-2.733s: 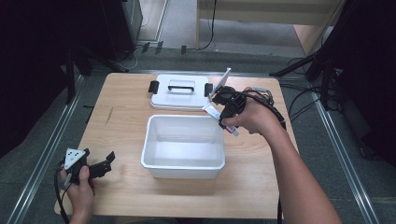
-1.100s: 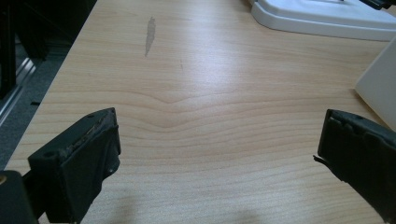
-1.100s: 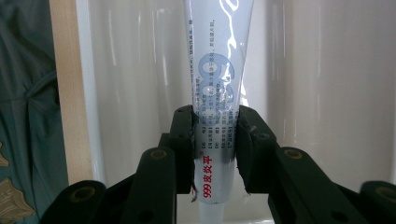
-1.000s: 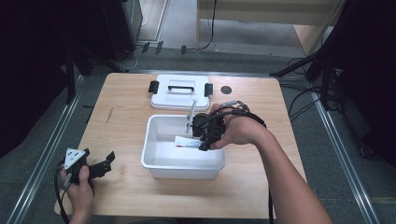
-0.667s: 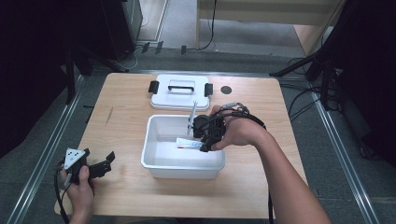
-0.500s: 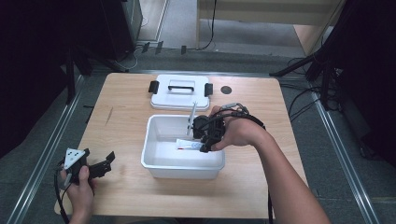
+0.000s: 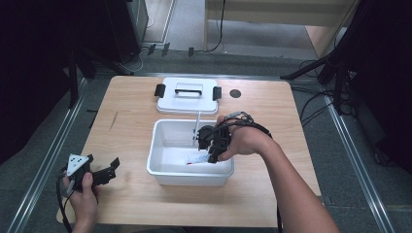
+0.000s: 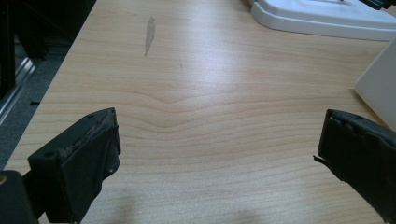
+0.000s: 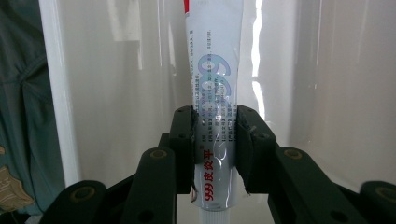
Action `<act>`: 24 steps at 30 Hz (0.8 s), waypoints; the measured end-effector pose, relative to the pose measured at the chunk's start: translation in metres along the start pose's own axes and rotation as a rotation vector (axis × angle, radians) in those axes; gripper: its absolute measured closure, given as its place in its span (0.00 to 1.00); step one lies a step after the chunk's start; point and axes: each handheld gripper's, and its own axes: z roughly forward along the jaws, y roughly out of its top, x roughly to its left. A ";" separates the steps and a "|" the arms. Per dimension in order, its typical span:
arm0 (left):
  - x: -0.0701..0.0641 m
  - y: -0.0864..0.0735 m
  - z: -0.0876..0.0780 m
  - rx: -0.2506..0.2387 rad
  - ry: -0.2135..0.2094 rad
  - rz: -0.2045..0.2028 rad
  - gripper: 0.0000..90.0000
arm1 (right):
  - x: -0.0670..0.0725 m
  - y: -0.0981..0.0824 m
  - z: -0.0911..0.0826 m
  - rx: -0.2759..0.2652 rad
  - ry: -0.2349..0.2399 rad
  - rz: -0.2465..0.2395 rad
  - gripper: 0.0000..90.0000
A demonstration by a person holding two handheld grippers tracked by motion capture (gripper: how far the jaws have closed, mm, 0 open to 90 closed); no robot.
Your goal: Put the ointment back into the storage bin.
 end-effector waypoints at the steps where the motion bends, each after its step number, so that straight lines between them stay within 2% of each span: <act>1: 0.000 0.000 0.000 0.000 0.000 0.000 0.00 | 0.000 0.000 0.001 0.007 0.005 -0.001 0.79; 21: 0.000 0.000 0.000 0.003 -0.001 -0.001 0.00 | 0.004 0.012 0.025 0.111 0.029 -0.014 0.79; 24: 0.000 0.000 0.000 0.003 -0.001 -0.001 0.00 | 0.004 0.013 0.028 0.113 0.038 -0.013 0.79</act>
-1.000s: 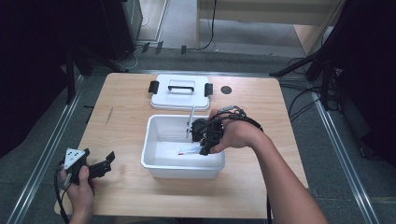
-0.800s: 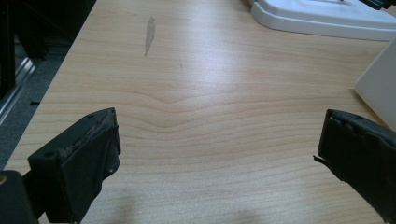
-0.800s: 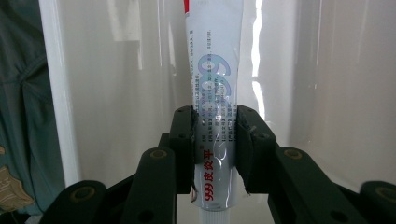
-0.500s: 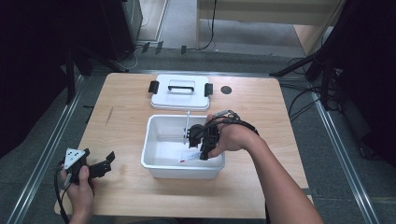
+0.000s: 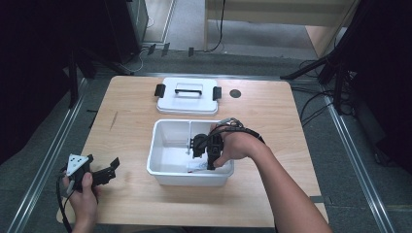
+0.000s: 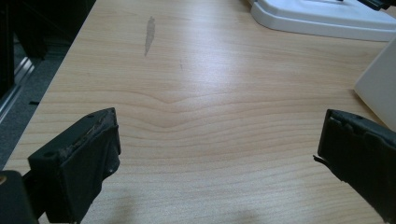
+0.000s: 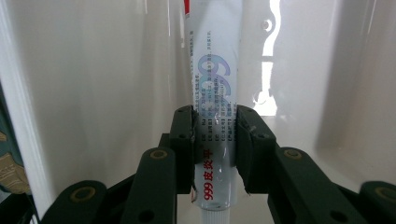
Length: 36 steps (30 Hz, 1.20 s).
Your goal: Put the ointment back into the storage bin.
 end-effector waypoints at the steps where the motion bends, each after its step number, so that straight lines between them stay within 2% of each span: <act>1: 0.000 0.000 0.000 0.000 0.000 0.000 0.00 | 0.000 0.000 0.001 0.002 0.002 -0.003 0.79; 10: 0.000 0.000 0.000 0.001 -0.001 0.001 0.00 | 0.003 0.001 0.011 0.051 0.041 -0.007 0.79; 16: 0.000 0.000 0.000 0.000 0.000 0.001 0.00 | 0.005 -0.001 0.008 0.035 0.052 0.009 0.79; 23: 0.000 0.000 0.000 0.002 -0.001 0.001 0.00 | 0.004 -0.003 0.001 -0.001 0.039 0.016 0.82; 28: 0.000 0.000 0.000 -0.001 -0.002 -0.001 0.00 | 0.002 -0.006 -0.008 -0.045 0.047 0.081 0.86; 34: 0.000 0.000 0.000 -0.003 -0.008 0.001 0.00 | 0.002 -0.010 -0.022 -0.084 0.038 0.106 0.88; 36: 0.000 0.000 0.000 -0.006 -0.008 -0.002 0.00 | 0.003 -0.011 -0.028 -0.117 0.040 0.120 0.88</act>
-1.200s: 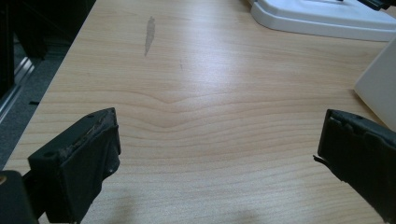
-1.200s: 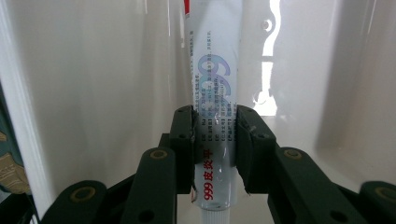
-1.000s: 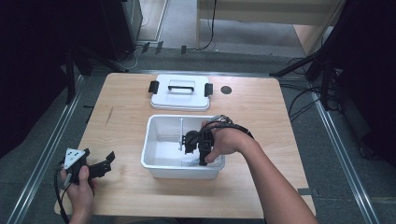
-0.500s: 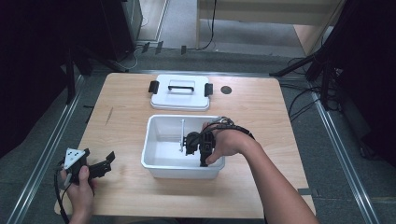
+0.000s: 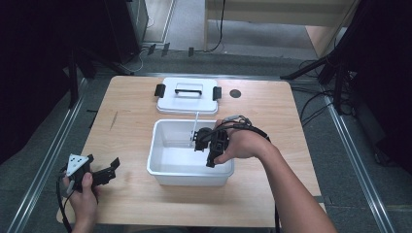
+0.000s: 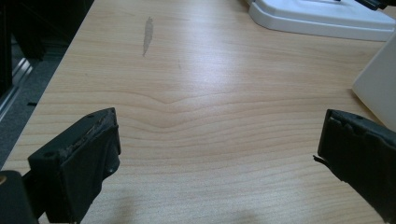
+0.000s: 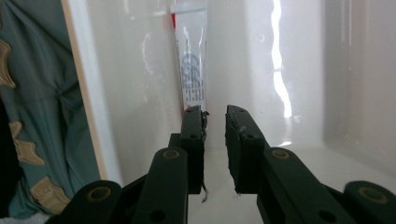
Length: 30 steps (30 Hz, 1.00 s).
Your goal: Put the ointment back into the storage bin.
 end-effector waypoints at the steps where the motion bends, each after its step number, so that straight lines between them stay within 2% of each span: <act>1: 0.000 0.000 0.000 0.000 0.000 0.000 0.00 | 0.000 0.000 0.000 0.000 0.000 0.000 0.88; 2: 0.000 0.000 0.000 -0.001 -0.001 -0.002 0.00 | 0.001 -0.001 -0.007 -0.019 -0.002 0.018 0.88; 5: 0.000 0.000 0.000 0.000 -0.001 -0.002 0.00 | 0.002 -0.003 -0.013 -0.028 -0.009 0.028 0.87; 6: 0.001 0.000 0.000 0.000 -0.001 -0.001 0.00 | 0.001 -0.006 -0.019 -0.054 -0.015 0.039 0.85; 12: 0.001 0.000 -0.001 -0.003 0.000 -0.002 0.00 | -0.002 -0.018 -0.033 -0.087 -0.014 0.091 0.83; 22: 0.000 -0.001 -0.001 -0.003 0.003 0.002 0.00 | -0.006 -0.048 -0.052 -0.144 -0.016 0.152 0.76; 30: 0.000 -0.001 -0.002 -0.004 0.006 0.004 0.00 | -0.008 -0.078 -0.062 -0.178 -0.022 0.223 0.64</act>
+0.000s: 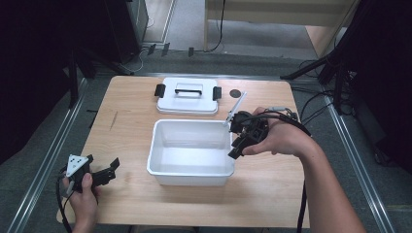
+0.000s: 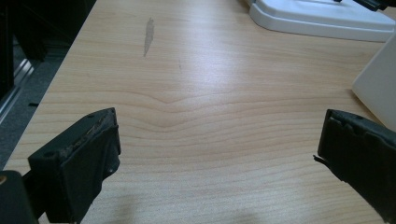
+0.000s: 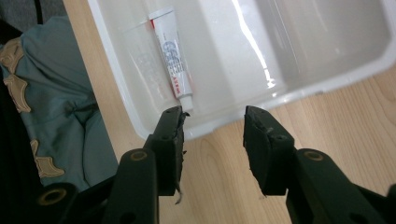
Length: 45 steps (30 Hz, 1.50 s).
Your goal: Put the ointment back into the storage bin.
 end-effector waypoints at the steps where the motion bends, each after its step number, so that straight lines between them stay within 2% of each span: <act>1: 0.000 0.000 0.000 0.000 0.000 0.000 0.00 | -0.001 -0.004 -0.001 -0.006 0.001 0.010 0.63; 3: 0.000 0.000 0.000 0.000 0.000 0.000 0.00 | -0.003 -0.008 -0.002 -0.013 -0.003 0.019 0.62; 4: 0.000 0.000 0.000 0.000 0.001 0.001 0.00 | -0.006 -0.017 -0.004 -0.027 -0.004 0.044 0.60; 11: -0.001 0.000 -0.001 0.001 0.002 0.001 0.00 | -0.017 -0.046 -0.003 -0.059 -0.044 0.105 0.53; 14: -0.001 0.000 -0.001 0.000 0.003 0.000 0.00 | -0.019 -0.054 -0.001 -0.064 -0.054 0.124 0.53; 15: -0.001 0.000 -0.001 0.002 0.003 0.002 0.00 | -0.023 -0.064 0.002 -0.088 -0.054 0.152 0.55; 16: -0.001 0.000 -0.001 0.002 0.003 0.002 0.00 | -0.023 -0.064 0.002 -0.088 -0.054 0.152 0.55; 17: -0.001 0.000 -0.001 0.001 0.003 0.002 0.00 | -0.026 -0.073 0.005 -0.119 -0.057 0.194 0.57; 19: -0.001 0.000 -0.001 0.003 0.004 0.004 0.00 | -0.029 -0.078 0.006 -0.137 -0.062 0.210 0.58; 20: -0.001 0.000 -0.001 0.001 0.006 0.003 0.00 | -0.035 -0.088 0.009 -0.171 -0.081 0.241 0.59; 22: -0.001 0.000 -0.001 0.002 0.006 0.002 0.00 | -0.039 -0.096 0.011 -0.191 -0.103 0.265 0.59; 25: -0.001 -0.001 -0.001 0.002 0.008 0.004 0.00 | -0.045 -0.109 0.017 -0.203 -0.137 0.277 0.59; 27: -0.001 -0.001 -0.001 0.003 0.009 0.005 0.00 | -0.047 -0.117 0.021 -0.212 -0.153 0.301 0.59; 28: -0.001 -0.001 -0.001 0.003 0.009 0.006 0.00 | -0.049 -0.121 0.023 -0.222 -0.180 0.313 0.58; 30: -0.002 -0.001 -0.001 0.004 0.010 0.009 0.00 | -0.052 -0.130 0.025 -0.264 -0.235 0.340 0.56; 34: -0.002 0.000 -0.001 0.005 0.011 0.014 0.00 | -0.058 -0.149 0.032 -0.324 -0.278 0.427 0.50; 39: -0.002 0.000 -0.001 0.006 0.012 0.016 0.00 | -0.059 -0.169 0.046 -0.350 -0.333 0.460 0.39; 41: -0.002 -0.001 -0.001 0.006 0.013 0.015 0.00 | -0.059 -0.176 0.050 -0.378 -0.342 0.487 0.33; 43: -0.002 -0.001 -0.001 0.005 0.013 0.015 0.00 | -0.058 -0.185 0.054 -0.413 -0.327 0.488 0.29; 44: -0.002 -0.001 -0.001 0.005 0.013 0.015 0.00 | -0.058 -0.185 0.054 -0.413 -0.327 0.488 0.29; 45: -0.002 -0.001 -0.001 0.005 0.013 0.015 0.00 | -0.059 -0.194 0.060 -0.438 -0.323 0.516 0.25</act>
